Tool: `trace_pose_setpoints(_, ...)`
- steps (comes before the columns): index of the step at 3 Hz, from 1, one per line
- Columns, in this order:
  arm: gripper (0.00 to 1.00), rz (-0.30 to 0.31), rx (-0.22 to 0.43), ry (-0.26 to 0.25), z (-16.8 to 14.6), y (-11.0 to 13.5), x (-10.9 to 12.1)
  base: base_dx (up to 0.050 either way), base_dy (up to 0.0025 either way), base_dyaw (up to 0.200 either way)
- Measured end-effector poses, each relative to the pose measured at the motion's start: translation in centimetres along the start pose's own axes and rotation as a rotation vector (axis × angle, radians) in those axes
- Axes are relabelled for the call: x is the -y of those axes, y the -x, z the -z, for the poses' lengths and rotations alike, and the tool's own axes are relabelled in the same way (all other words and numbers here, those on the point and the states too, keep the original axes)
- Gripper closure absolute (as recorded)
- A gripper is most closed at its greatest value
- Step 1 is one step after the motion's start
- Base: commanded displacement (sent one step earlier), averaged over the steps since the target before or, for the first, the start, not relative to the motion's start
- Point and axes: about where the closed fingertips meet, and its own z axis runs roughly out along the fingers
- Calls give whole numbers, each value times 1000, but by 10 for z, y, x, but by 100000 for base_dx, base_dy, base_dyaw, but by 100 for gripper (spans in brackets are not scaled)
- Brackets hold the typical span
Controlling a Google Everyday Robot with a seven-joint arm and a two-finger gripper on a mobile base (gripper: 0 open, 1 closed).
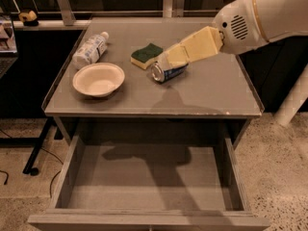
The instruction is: Place blue plastic bottle into top drawer
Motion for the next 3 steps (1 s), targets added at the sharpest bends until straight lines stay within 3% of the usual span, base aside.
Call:
trace_pose_setpoints(1,0,-72,32,-38,-10,-2,12,0,0,0)
trace_pose_setpoints(2,0,-70,34,-38,-10,-1,12,0,0,0)
trace_pose_setpoints(3,0,-121,92,-72,-15,4,18,0,0,0)
